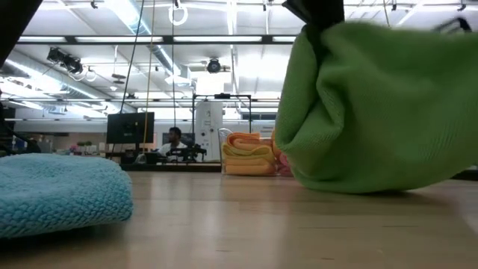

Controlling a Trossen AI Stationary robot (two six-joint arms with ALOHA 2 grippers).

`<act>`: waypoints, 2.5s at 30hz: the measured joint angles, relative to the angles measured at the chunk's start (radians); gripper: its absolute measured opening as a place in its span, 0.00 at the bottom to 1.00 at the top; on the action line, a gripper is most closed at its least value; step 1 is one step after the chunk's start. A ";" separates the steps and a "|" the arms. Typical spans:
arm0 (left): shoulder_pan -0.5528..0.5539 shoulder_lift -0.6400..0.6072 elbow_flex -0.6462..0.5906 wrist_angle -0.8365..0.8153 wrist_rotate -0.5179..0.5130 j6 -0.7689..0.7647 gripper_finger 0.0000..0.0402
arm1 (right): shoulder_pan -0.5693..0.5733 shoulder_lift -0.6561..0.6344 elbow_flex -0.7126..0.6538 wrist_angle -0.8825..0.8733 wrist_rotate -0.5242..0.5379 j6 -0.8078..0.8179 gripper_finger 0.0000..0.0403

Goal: Fold microfiber towels
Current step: Fold the green microfiber cloth

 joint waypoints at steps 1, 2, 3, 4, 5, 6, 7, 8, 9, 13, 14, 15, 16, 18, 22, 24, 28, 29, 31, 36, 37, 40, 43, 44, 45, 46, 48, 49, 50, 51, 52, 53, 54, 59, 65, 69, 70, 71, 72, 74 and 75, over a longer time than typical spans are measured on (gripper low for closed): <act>-0.005 0.000 0.000 0.000 0.000 0.004 0.06 | 0.001 -0.007 0.024 -0.031 0.002 0.000 0.01; -0.009 -0.001 0.000 -0.001 0.000 0.011 0.06 | 0.001 -0.012 0.052 -0.067 0.004 0.000 0.01; -0.014 -0.003 0.000 -0.004 0.001 0.020 0.07 | 0.001 -0.015 0.083 -0.106 0.006 0.000 0.01; -0.019 -0.004 0.000 -0.003 0.001 0.024 0.07 | 0.001 -0.015 0.116 -0.146 0.007 0.000 0.01; -0.024 -0.007 0.000 0.002 0.001 0.025 0.08 | 0.001 -0.015 0.150 -0.185 0.007 0.001 0.01; -0.029 -0.014 0.000 0.001 0.001 0.025 0.08 | 0.001 -0.015 0.182 -0.227 0.007 0.001 0.01; -0.032 -0.020 0.000 0.004 0.001 0.025 0.09 | 0.001 -0.014 0.210 -0.270 0.007 0.001 0.01; -0.036 -0.024 0.001 0.010 0.000 0.026 0.11 | 0.001 -0.012 0.235 -0.307 0.007 0.001 0.01; -0.040 -0.026 0.002 0.011 0.000 0.033 0.12 | 0.001 -0.010 0.259 -0.342 0.010 0.000 0.01; -0.043 -0.024 0.000 -0.020 0.024 0.052 0.15 | 0.001 -0.010 0.318 -0.427 0.015 0.003 0.01; -0.039 -0.024 0.000 -0.022 0.041 0.052 0.13 | 0.001 -0.010 0.328 -0.448 0.015 0.003 0.01; -0.036 -0.024 0.000 -0.022 0.053 0.051 0.12 | 0.002 -0.010 0.335 -0.466 0.014 0.008 0.01; -0.034 -0.024 0.000 -0.023 0.061 0.050 0.09 | 0.002 -0.010 0.341 -0.484 0.010 0.014 0.01; -0.032 -0.024 0.000 -0.027 0.065 0.047 0.04 | 0.003 -0.010 0.357 -0.536 0.010 0.015 0.01; -0.031 -0.024 0.000 -0.023 0.070 0.052 0.04 | 0.003 -0.010 0.393 -0.599 0.009 0.018 0.02; -0.032 -0.024 0.000 -0.002 0.111 0.072 0.09 | 0.008 -0.010 0.414 -0.618 -0.006 0.007 0.02; -0.029 -0.024 -0.027 0.151 0.215 0.120 0.20 | 0.027 -0.010 0.423 -0.601 -0.058 -0.046 0.02; -0.026 -0.024 -0.038 0.187 0.237 0.142 0.23 | 0.030 -0.010 0.421 -0.595 -0.058 -0.055 0.02; -0.017 -0.023 -0.054 0.248 0.268 0.188 0.29 | 0.036 -0.006 0.416 -0.596 -0.057 -0.056 0.02; 0.021 -0.023 -0.110 0.405 0.336 0.265 0.39 | 0.063 0.012 0.401 -0.570 -0.058 -0.059 0.03; 0.031 -0.023 -0.128 0.439 0.371 0.268 0.40 | 0.068 0.016 0.396 -0.566 -0.058 -0.057 0.03; 0.063 -0.023 -0.195 0.523 0.514 0.261 0.42 | 0.089 0.018 0.373 -0.551 -0.057 -0.020 0.03; 0.079 -0.020 -0.272 0.569 0.575 0.234 0.41 | 0.115 0.018 0.326 -0.515 -0.061 0.053 0.03; 0.083 -0.019 -0.295 0.580 0.574 0.230 0.40 | 0.124 0.018 0.303 -0.493 -0.062 0.078 0.03; 0.084 -0.019 -0.317 0.598 0.575 0.228 0.39 | 0.132 0.018 0.279 -0.468 -0.064 0.099 0.03; 0.083 -0.019 -0.339 0.624 0.575 0.227 0.38 | 0.139 0.018 0.251 -0.437 -0.068 0.119 0.03; 0.078 -0.019 -0.375 0.658 0.576 0.220 0.36 | 0.152 0.018 0.194 -0.369 -0.112 0.152 0.03; 0.076 -0.019 -0.389 0.674 0.577 0.212 0.36 | 0.159 0.018 0.165 -0.329 -0.137 0.163 0.03; 0.073 -0.019 -0.401 0.693 0.577 0.207 0.35 | 0.165 0.018 0.137 -0.281 -0.156 0.173 0.03; 0.072 -0.019 -0.409 0.714 0.576 0.202 0.35 | 0.171 0.018 0.110 -0.234 -0.159 0.183 0.03; 0.071 -0.019 -0.416 0.729 0.572 0.196 0.34 | 0.176 0.018 0.081 -0.186 -0.161 0.193 0.03; 0.071 -0.019 -0.417 0.731 0.572 0.182 0.34 | 0.179 0.018 0.055 -0.142 -0.161 0.202 0.03; 0.071 -0.019 -0.417 0.736 0.570 0.177 0.35 | 0.181 0.018 0.030 -0.107 -0.160 0.211 0.03; 0.082 -0.019 -0.417 0.732 0.476 0.122 0.40 | 0.183 0.018 -0.059 -0.011 -0.159 0.264 0.03; 0.122 0.000 -0.417 0.714 0.465 0.073 0.48 | 0.174 0.018 -0.077 0.003 -0.155 0.278 0.03; 0.156 0.009 -0.417 0.687 0.565 0.041 0.52 | 0.173 0.018 -0.077 0.013 -0.154 0.267 0.03; 0.163 0.013 -0.417 0.688 0.574 0.035 0.53 | 0.173 0.018 -0.078 0.016 -0.154 0.262 0.03; 0.169 0.016 -0.417 0.689 0.575 0.023 0.53 | 0.173 0.018 -0.077 0.019 -0.154 0.257 0.03; 0.173 0.020 -0.417 0.680 0.577 0.022 0.53 | 0.173 0.018 -0.077 0.023 -0.154 0.252 0.03; 0.177 0.022 -0.417 0.670 0.587 0.026 0.52 | 0.169 0.018 -0.077 0.026 -0.154 0.248 0.03; 0.177 0.023 -0.417 0.669 0.600 0.030 0.51 | 0.169 0.018 -0.077 0.026 -0.154 0.248 0.03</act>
